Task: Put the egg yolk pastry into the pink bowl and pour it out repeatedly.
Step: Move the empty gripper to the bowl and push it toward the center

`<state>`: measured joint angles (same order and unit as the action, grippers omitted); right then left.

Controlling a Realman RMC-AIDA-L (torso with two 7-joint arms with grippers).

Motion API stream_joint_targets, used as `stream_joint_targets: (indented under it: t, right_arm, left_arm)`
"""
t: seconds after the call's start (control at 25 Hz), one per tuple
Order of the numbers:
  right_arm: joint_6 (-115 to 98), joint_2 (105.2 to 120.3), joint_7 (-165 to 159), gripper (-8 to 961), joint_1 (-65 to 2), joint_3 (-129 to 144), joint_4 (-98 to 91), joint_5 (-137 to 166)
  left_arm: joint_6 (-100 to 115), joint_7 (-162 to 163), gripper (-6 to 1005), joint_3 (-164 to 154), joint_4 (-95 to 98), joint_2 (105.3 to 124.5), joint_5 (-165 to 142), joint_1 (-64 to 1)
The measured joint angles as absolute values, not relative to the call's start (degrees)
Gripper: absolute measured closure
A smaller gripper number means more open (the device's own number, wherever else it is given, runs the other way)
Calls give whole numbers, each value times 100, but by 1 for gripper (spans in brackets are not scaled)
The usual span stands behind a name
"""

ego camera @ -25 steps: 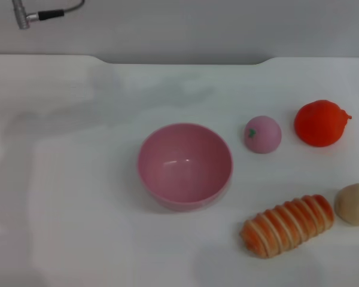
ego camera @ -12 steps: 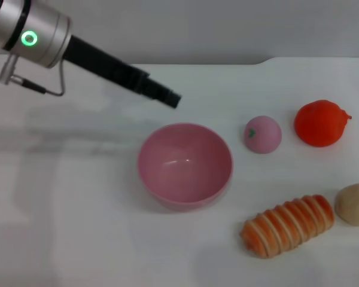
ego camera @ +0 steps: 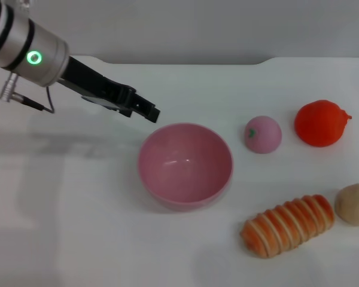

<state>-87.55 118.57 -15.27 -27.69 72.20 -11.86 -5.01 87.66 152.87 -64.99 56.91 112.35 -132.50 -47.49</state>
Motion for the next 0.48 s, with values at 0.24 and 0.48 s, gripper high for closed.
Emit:
stream_joint_targets:
  t: [0.24,0.48]
  right_arm:
    - [-8742,11848,-1529,265,-2725,7216,-1190,-501]
    - [-8736,11847,-1529,265,-2640,7215,-1217,-501]
  left_arm:
    - [8559,15713,327,-6506,5849,11499,-13648,-4811]
    - [8306,15715,326,-6539,5796,11643,-13941,-4797]
